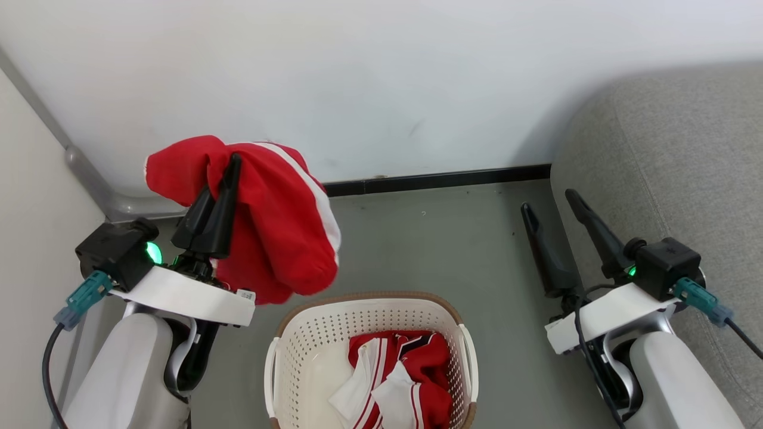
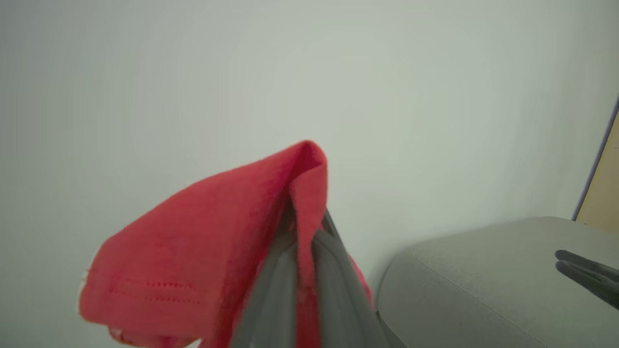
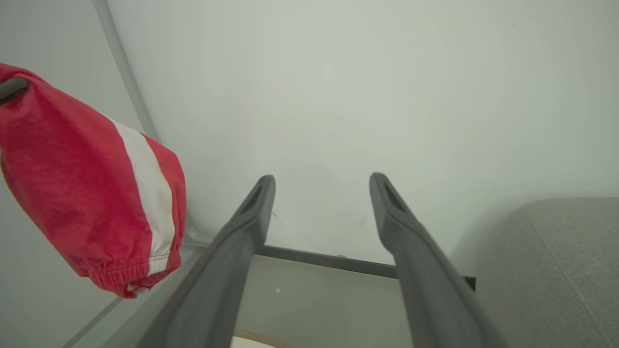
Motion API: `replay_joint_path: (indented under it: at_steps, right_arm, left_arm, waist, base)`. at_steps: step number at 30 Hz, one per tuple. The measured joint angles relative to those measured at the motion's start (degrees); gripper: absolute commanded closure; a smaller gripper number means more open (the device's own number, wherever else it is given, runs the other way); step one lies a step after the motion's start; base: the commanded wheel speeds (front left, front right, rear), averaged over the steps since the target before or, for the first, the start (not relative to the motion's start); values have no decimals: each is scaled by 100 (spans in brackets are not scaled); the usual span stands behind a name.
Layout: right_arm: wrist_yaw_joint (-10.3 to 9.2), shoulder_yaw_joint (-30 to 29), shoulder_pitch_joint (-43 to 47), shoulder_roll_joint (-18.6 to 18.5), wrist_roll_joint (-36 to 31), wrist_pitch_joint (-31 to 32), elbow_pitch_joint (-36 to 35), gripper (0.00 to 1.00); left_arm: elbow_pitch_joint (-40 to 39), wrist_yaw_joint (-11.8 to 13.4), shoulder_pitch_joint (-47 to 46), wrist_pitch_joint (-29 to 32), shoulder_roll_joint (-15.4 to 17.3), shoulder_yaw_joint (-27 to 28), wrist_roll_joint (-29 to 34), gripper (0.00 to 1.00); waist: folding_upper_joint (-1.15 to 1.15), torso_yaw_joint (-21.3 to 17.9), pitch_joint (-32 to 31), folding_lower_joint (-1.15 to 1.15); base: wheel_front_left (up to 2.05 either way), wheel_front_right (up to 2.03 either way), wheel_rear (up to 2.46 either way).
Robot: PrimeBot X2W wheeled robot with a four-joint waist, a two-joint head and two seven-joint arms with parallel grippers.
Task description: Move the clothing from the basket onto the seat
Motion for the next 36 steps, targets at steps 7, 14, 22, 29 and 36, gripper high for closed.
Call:
replay_joint_path:
  at_steps: [7, 14, 22, 29, 36]
  right_arm:
    - [0, 278, 121, 0, 147, 0, 24, 0]
    - [0, 705, 121, -5, 382, 0, -15, 0]
    - [0, 1407, 112, -94, 887, 0, -305, 0]
    - [0, 1976, 90, -337, 1207, 0, -341, 0]
    - [0, 2208, 58, -539, 1403, 0, -320, 0]
  left_arm:
    - [-232, 1, 29, 0, 81, -123, 168, 100]
    - [-505, 1, 27, 0, 87, -338, 319, 100]
    - [-815, 0, -45, 27, 253, -780, 610, 100]
    - [-1182, 0, -214, 75, 257, -1210, 695, 100]
    - [-1591, 0, -371, 89, 350, -1660, 694, 100]
  waist:
    - [0, -36, -116, 0]
    - [0, -65, -154, 0]
    - [0, -93, -186, 0]
    - [0, -99, -202, 0]
    - [0, -107, -239, 0]
  base:
    - [0, 0, 0]
    - [0, 0, 0]
    - [0, 0, 0]
    - [0, 0, 0]
    - [0, 0, 0]
